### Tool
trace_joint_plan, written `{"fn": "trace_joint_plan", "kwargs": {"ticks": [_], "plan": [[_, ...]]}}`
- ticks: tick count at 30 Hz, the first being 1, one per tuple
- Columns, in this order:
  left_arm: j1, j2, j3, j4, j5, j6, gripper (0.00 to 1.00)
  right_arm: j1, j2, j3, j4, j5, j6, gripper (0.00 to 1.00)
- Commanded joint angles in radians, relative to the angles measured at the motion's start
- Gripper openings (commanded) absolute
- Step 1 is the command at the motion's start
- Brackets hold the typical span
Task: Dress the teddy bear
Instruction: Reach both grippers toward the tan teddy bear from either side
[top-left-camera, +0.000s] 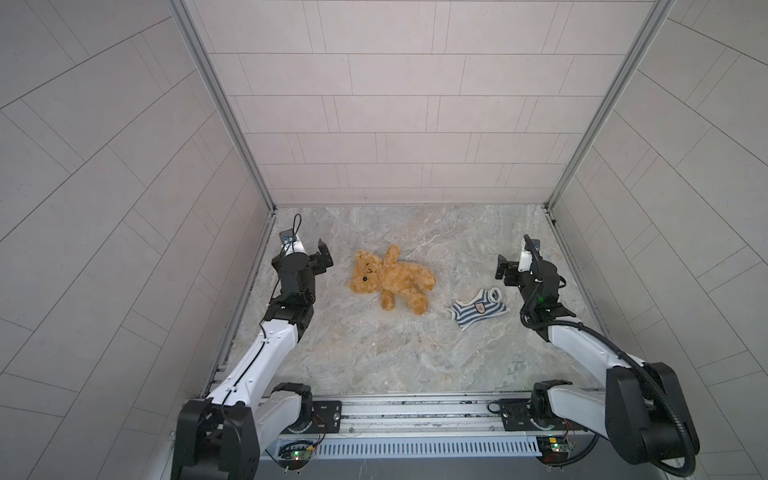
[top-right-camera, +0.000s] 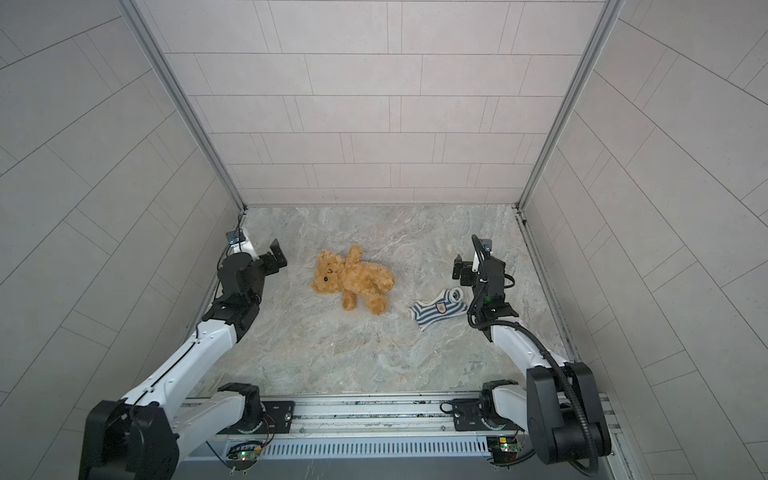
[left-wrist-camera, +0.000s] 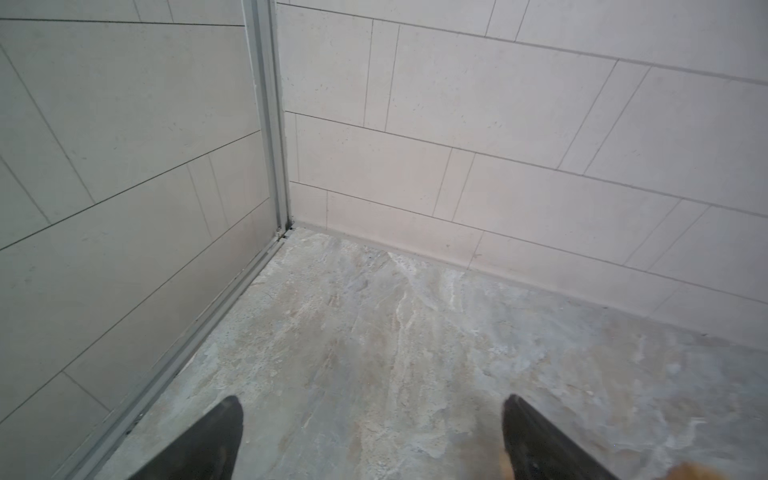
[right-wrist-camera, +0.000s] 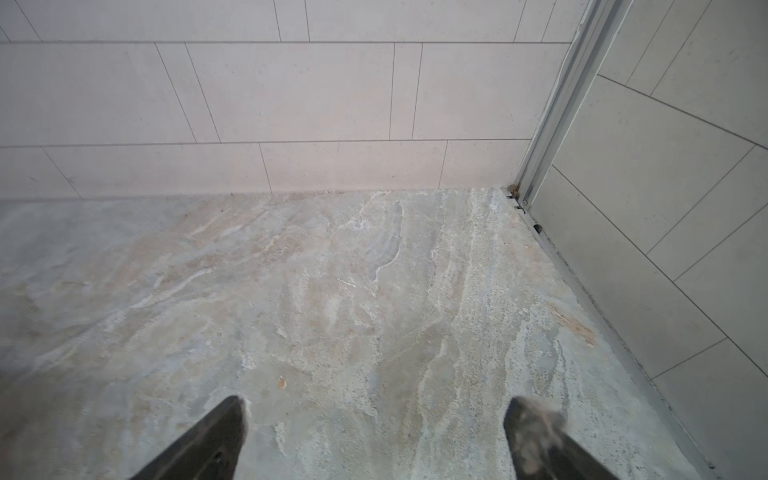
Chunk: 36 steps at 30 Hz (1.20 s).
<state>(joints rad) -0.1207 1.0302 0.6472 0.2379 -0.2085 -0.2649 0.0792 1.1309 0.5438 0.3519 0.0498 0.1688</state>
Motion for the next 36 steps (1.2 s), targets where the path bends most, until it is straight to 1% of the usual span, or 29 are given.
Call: {"fn": "trace_joint_plan", "kwargs": {"ticks": [1, 3, 5, 6, 8, 9, 10, 12, 16, 22, 25, 29, 31, 36], "plan": [[-0.005, -0.007, 0.078, -0.282, 0.196, -0.206, 1.00, 0.075, -0.041, 0.132, -0.362, -0.021, 0.101, 1.00], [-0.023, 0.023, 0.123, -0.364, 0.297, -0.255, 1.00, 0.132, -0.037, 0.199, -0.461, -0.094, 0.095, 1.00], [-0.067, 0.059, 0.164, -0.446, 0.343, -0.284, 1.00, 0.197, -0.019, 0.273, -0.559, -0.132, 0.091, 1.00], [-0.090, 0.069, 0.167, -0.457, 0.368, -0.303, 1.00, 0.232, -0.008, 0.302, -0.592, -0.164, 0.087, 1.00], [-0.122, 0.074, 0.143, -0.418, 0.439, -0.343, 1.00, 0.288, 0.009, 0.337, -0.619, -0.234, 0.100, 1.00], [-0.140, 0.081, 0.135, -0.405, 0.470, -0.359, 1.00, 0.312, 0.020, 0.349, -0.618, -0.289, 0.117, 1.00], [-0.156, 0.091, 0.136, -0.405, 0.492, -0.368, 1.00, 0.335, 0.035, 0.359, -0.613, -0.338, 0.135, 0.99], [-0.187, 0.108, 0.137, -0.402, 0.527, -0.374, 1.00, 0.392, 0.066, 0.377, -0.598, -0.392, 0.165, 0.99], [-0.213, 0.140, 0.121, -0.359, 0.592, -0.394, 1.00, 0.492, 0.163, 0.435, -0.607, -0.377, 0.161, 1.00], [-0.213, 0.166, 0.069, -0.285, 0.625, -0.422, 1.00, 0.507, 0.307, 0.459, -0.507, -0.417, 0.205, 1.00], [-0.213, 0.176, 0.056, -0.273, 0.637, -0.426, 1.00, 0.507, 0.366, 0.482, -0.511, -0.392, 0.200, 0.99], [-0.213, 0.176, 0.034, -0.259, 0.662, -0.430, 1.00, 0.507, 0.425, 0.510, -0.489, -0.387, 0.201, 0.90], [-0.214, 0.171, 0.014, -0.250, 0.663, -0.429, 1.00, 0.507, 0.447, 0.526, -0.488, -0.367, 0.197, 0.77], [-0.235, 0.175, -0.049, -0.176, 0.673, -0.477, 1.00, 0.508, 0.459, 0.513, -0.502, -0.310, 0.196, 0.53]]}}
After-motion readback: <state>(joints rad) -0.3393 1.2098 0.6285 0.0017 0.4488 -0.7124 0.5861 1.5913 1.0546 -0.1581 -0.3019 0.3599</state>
